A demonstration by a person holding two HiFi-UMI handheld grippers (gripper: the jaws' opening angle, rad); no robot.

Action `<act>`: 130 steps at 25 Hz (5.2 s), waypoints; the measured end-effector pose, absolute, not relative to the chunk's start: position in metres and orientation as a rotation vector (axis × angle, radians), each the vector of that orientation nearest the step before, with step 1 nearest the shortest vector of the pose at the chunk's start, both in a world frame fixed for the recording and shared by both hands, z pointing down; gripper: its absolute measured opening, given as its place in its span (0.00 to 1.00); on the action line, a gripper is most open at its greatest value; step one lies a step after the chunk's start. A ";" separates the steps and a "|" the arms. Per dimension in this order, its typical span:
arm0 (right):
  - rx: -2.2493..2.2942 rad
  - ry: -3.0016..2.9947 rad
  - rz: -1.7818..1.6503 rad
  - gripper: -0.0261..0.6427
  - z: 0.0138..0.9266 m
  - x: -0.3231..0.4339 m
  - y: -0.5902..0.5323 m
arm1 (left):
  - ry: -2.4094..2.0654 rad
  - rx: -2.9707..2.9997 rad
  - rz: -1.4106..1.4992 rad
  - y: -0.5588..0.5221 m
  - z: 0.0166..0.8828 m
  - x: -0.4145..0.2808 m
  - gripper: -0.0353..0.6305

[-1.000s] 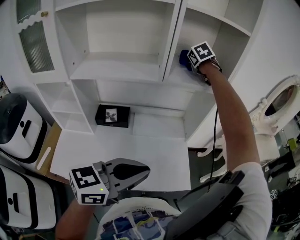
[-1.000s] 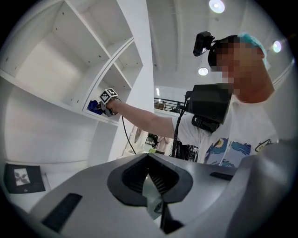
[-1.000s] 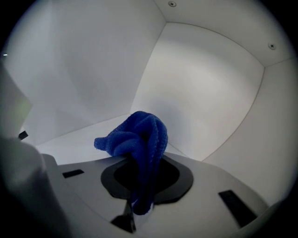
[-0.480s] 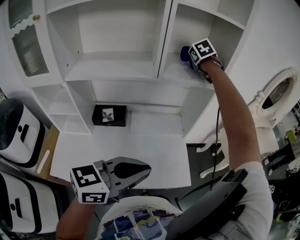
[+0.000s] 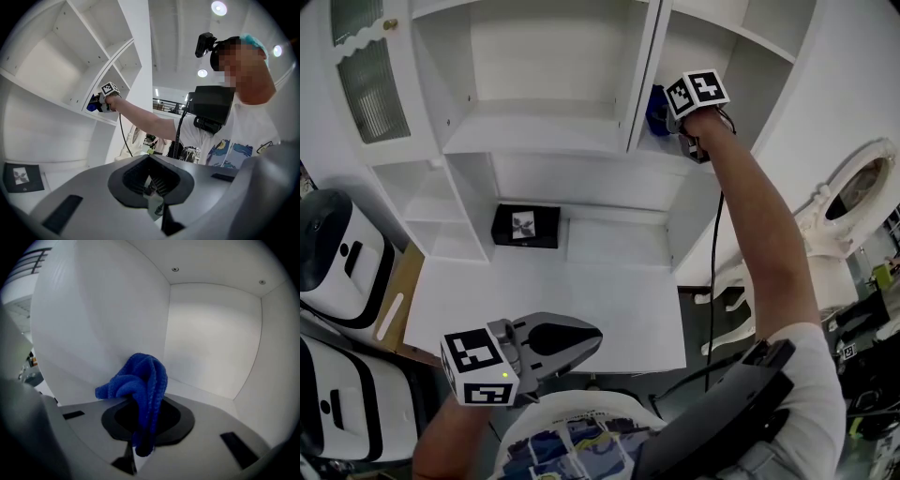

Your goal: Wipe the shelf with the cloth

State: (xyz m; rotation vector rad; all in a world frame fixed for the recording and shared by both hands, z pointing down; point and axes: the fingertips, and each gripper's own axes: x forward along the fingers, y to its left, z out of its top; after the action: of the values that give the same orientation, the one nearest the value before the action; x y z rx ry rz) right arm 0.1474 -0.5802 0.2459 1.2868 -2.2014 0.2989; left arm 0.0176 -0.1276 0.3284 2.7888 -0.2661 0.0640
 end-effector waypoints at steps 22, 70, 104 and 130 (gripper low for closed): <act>1.449 -1.936 0.266 0.14 0.269 0.231 -0.578 | -0.224 2.793 0.049 -0.118 0.330 0.011 0.07; 1.532 -1.845 0.203 0.14 0.266 0.254 -0.543 | -0.127 2.786 0.031 -0.096 0.337 0.002 0.07; 1.493 -2.228 0.399 0.14 0.265 0.153 -0.494 | -0.104 2.761 0.008 -0.072 0.346 -0.041 0.07; 1.623 -2.012 0.075 0.14 0.268 0.310 -0.476 | 0.077 2.746 0.096 -0.111 0.352 0.068 0.07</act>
State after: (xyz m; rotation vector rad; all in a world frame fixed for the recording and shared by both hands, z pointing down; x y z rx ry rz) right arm 0.3097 -0.4755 0.2680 1.6226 -2.0121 0.0755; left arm 0.0682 -0.1113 0.3520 2.7464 0.0774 0.0956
